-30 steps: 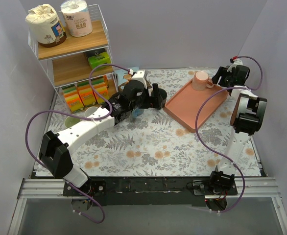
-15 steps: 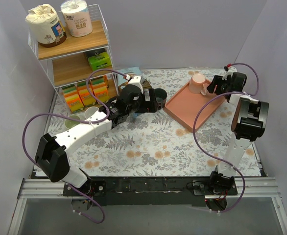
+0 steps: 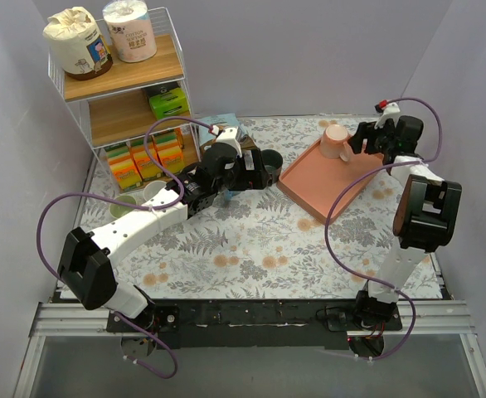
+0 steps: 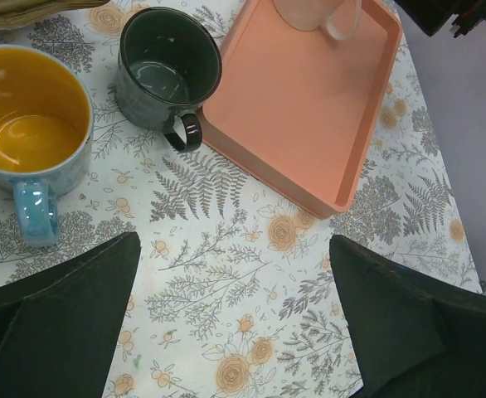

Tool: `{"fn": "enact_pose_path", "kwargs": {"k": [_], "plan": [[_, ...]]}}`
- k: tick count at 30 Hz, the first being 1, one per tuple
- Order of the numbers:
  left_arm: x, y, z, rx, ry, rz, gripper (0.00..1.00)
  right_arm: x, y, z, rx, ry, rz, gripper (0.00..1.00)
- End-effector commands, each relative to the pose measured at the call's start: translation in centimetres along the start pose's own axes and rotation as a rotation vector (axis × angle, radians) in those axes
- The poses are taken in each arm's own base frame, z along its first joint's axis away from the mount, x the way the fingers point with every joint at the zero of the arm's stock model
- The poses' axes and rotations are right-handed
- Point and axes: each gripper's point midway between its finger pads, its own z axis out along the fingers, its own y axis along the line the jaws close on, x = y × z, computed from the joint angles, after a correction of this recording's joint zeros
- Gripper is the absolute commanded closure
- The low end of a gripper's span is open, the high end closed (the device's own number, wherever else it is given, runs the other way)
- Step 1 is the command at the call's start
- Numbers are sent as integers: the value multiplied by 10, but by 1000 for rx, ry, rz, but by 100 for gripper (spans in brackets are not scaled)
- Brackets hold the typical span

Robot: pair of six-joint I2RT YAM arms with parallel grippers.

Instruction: Turn the mug right side up

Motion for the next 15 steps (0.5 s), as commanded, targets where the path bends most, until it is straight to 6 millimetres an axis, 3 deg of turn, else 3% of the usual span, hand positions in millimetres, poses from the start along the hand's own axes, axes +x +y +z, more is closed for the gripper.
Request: {"fn": "enact_pose_path", "kwargs": {"k": [1, 6, 11, 15], "plan": [[-17, -7, -14, 36, -43, -5, 2, 19, 24, 14, -141, 105, -153, 23], [-16, -5, -13, 27, -43, 3, 2, 31, 36, 25, -202, 140, -146, 24], [-16, -4, -10, 17, -43, 11, 2, 32, 33, 41, -170, 169, -162, 30], [-16, 0, -9, 4, -40, 15, 2, 46, 27, 49, -139, 214, -161, 37]]}}
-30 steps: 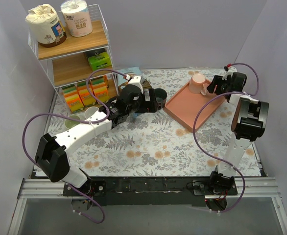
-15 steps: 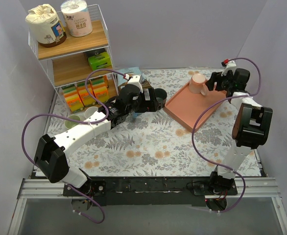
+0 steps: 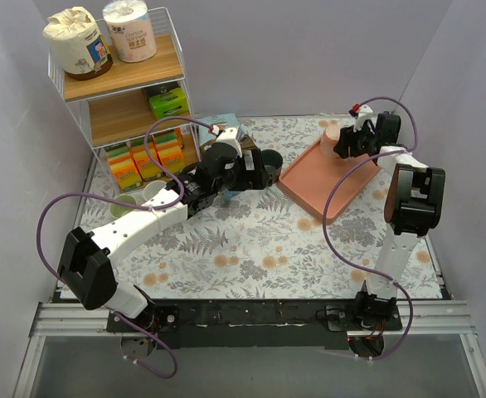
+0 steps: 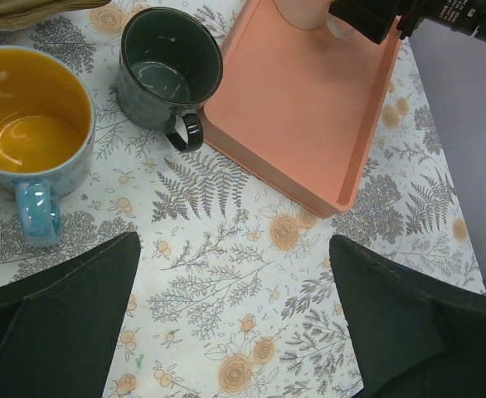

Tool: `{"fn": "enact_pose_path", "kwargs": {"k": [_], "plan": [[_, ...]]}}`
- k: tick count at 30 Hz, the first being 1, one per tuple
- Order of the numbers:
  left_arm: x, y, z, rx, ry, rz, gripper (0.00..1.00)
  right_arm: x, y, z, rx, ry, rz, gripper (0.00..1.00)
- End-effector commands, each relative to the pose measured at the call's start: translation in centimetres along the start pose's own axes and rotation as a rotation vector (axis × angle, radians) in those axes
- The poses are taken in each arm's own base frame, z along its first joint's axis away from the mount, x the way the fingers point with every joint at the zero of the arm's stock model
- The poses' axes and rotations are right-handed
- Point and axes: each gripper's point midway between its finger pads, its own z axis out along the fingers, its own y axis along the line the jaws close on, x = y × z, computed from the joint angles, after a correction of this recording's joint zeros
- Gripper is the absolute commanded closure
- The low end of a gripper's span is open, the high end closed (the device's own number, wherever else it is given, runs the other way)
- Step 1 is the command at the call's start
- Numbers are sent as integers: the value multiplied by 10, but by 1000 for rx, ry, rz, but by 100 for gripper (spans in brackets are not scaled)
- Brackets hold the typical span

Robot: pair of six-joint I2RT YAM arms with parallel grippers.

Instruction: Turn the mug right side up

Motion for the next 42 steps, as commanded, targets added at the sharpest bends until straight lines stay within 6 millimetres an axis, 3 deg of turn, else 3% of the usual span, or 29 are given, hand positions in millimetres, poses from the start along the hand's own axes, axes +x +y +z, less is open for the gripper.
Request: {"fn": "enact_pose_path", "kwargs": {"k": [1, 4, 7, 8, 12, 16, 20, 27, 33, 36, 37, 38, 40, 42], "plan": [[-16, 0, -9, 2, -38, 7, 2, -5, -12, 6, 50, 21, -43, 43], [-15, 3, -7, -4, -35, 5, 2, -2, -13, 6, 60, 34, -57, 56], [-14, 4, -6, -6, -30, 3, 2, -3, -15, 4, 69, 37, -83, 58], [-14, 5, -4, -7, -29, 4, 2, 6, -12, 3, 68, 68, -77, 59], [-12, 5, -3, -5, -23, 4, 2, 10, -12, 3, 82, 83, -106, 70], [-12, 6, -4, -6, -21, 3, 2, 9, -11, 7, 85, 90, -113, 99], [-11, 6, -4, -3, -17, -2, 2, 6, -10, 6, 92, 91, -120, 99], [-10, 2, -5, 23, -20, -14, 2, -21, -4, -5, 100, 47, -31, 99], [-13, -3, -6, 47, -26, -14, 2, -34, 17, -15, 77, 38, 167, 99], [-15, -7, -9, 68, -33, -14, 2, -38, 31, -29, 68, 32, 239, 99], [-15, -9, -10, 85, -36, -18, 2, -52, 37, -40, 61, -2, 239, 99], [-16, -12, -12, 98, -40, -21, 2, -46, 45, -44, 53, 4, 297, 99], [-16, -16, -13, 125, -46, -25, 2, -69, 62, -63, 10, -60, 307, 99], [-15, -22, -15, 162, -40, -27, 2, -75, 77, -73, -31, -92, 383, 99]]}}
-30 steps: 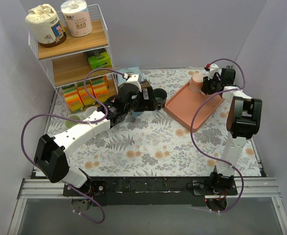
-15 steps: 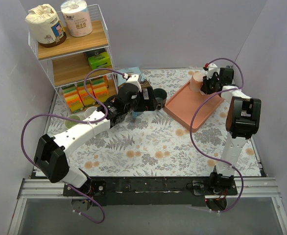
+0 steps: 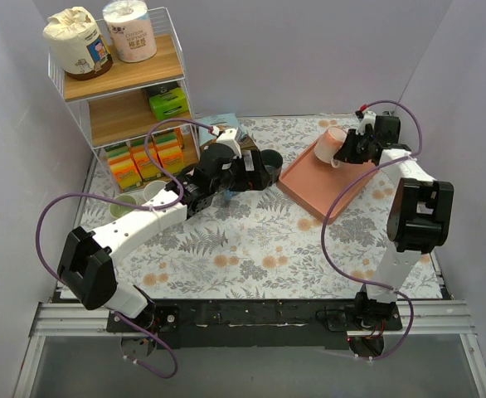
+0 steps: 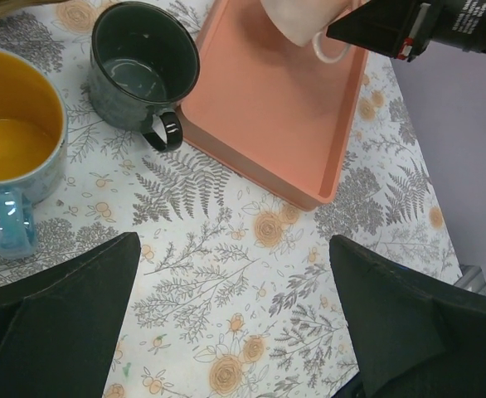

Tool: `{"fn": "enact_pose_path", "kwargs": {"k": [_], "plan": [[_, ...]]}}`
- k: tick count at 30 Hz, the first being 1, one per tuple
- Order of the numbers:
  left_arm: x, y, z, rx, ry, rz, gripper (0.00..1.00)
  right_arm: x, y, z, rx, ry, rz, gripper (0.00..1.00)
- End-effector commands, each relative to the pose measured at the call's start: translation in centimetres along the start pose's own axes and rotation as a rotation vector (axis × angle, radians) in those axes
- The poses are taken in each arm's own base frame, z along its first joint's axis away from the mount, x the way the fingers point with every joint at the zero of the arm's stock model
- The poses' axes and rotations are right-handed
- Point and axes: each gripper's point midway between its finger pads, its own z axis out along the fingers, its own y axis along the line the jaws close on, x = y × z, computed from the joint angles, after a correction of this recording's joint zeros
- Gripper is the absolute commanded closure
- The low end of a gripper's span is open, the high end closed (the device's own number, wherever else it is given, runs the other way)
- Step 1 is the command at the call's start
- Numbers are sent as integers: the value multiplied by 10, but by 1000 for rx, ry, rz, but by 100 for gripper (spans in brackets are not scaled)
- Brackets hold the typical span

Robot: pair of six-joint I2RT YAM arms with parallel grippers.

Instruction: Turn the mug right side up

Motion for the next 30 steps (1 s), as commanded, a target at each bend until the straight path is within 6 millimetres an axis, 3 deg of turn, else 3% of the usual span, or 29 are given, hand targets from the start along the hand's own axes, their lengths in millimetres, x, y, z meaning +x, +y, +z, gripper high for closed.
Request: {"fn": "enact_pose_path", "kwargs": {"k": [1, 8, 9, 10, 12, 14, 15, 19, 21, 23, 24, 30], "plan": [[-16, -30, -19, 156, -38, -6, 2, -75, 72, -70, -192, -252, 50, 99], [-11, -61, -30, 340, -20, -29, 2, -87, 130, -135, -377, -366, 150, 99], [-12, -68, -34, 382, -21, -37, 2, -94, 142, -152, -408, -411, 131, 99], [-18, -76, -37, 425, -44, -34, 2, -83, 149, -156, -447, -391, 177, 99], [-20, -89, -44, 498, -48, -33, 6, -88, 169, -183, -506, -451, 167, 99], [-36, -106, -56, 591, -114, -14, 7, -76, 185, -195, -575, -437, 233, 99], [-42, -113, -62, 628, -135, -12, 7, -80, 198, -215, -611, -486, 210, 99], [-64, -143, -82, 787, -199, -4, 3, -74, 232, -252, -723, -519, 271, 99], [-59, -149, -73, 822, -168, -9, 2, -70, 251, -270, -781, -533, 263, 99], [-59, -161, -77, 899, -142, -15, 2, -69, 263, -281, -817, -537, 267, 99], [-53, -162, -69, 918, -119, -18, 3, -69, 268, -289, -829, -548, 262, 99], [-63, -175, -70, 998, -142, -58, 8, -67, 287, -314, -907, -574, 272, 99]]}}
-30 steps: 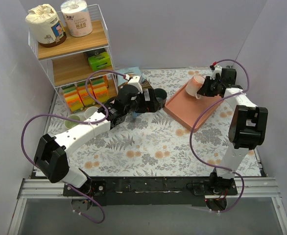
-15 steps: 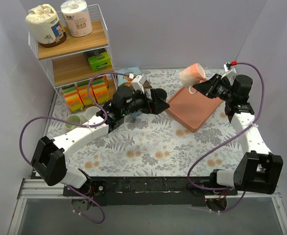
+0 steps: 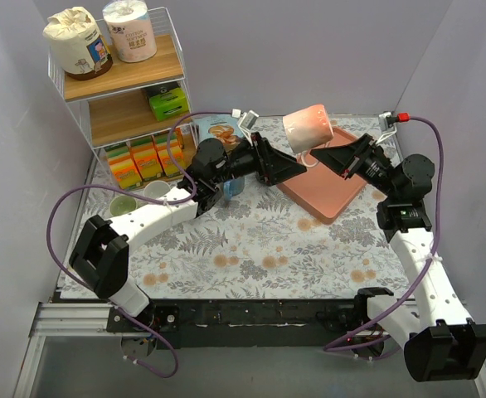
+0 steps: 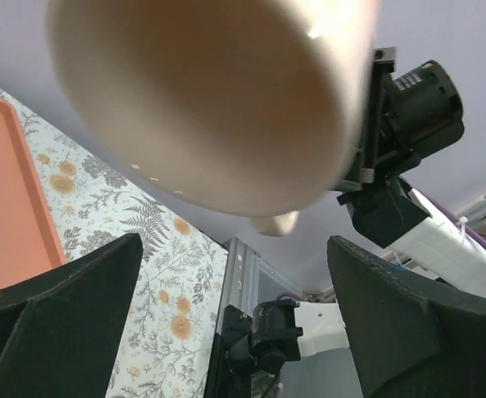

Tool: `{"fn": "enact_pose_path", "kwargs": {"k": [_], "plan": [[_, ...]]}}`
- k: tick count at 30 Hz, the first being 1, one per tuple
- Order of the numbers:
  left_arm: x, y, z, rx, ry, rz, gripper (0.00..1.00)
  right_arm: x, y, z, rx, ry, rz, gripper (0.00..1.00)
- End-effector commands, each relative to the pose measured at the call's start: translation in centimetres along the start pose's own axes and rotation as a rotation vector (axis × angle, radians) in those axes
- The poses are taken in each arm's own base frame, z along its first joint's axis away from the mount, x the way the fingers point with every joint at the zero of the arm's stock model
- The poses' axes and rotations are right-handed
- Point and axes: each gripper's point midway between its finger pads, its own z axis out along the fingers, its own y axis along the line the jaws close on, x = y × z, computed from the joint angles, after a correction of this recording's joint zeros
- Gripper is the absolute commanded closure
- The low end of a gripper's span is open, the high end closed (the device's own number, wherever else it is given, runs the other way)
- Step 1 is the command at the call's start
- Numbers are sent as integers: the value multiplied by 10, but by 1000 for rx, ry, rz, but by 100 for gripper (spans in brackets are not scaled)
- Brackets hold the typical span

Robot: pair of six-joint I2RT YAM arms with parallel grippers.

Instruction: Turn the mug right side up

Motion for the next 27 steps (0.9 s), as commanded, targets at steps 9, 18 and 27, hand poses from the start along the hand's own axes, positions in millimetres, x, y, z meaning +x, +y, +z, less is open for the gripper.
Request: {"fn": "enact_pose_path", "kwargs": {"k": [9, 18, 27], "plan": [[-28, -41, 3, 182, -97, -1, 29, -9, 61, 1, -176, -71, -63, 99], [-37, -31, 6, 127, -171, -77, 46, -6, 57, 6, -154, -161, -107, 99], [-37, -29, 12, 120, -146, -95, 69, 9, 57, 11, -173, -179, -191, 99]]}}
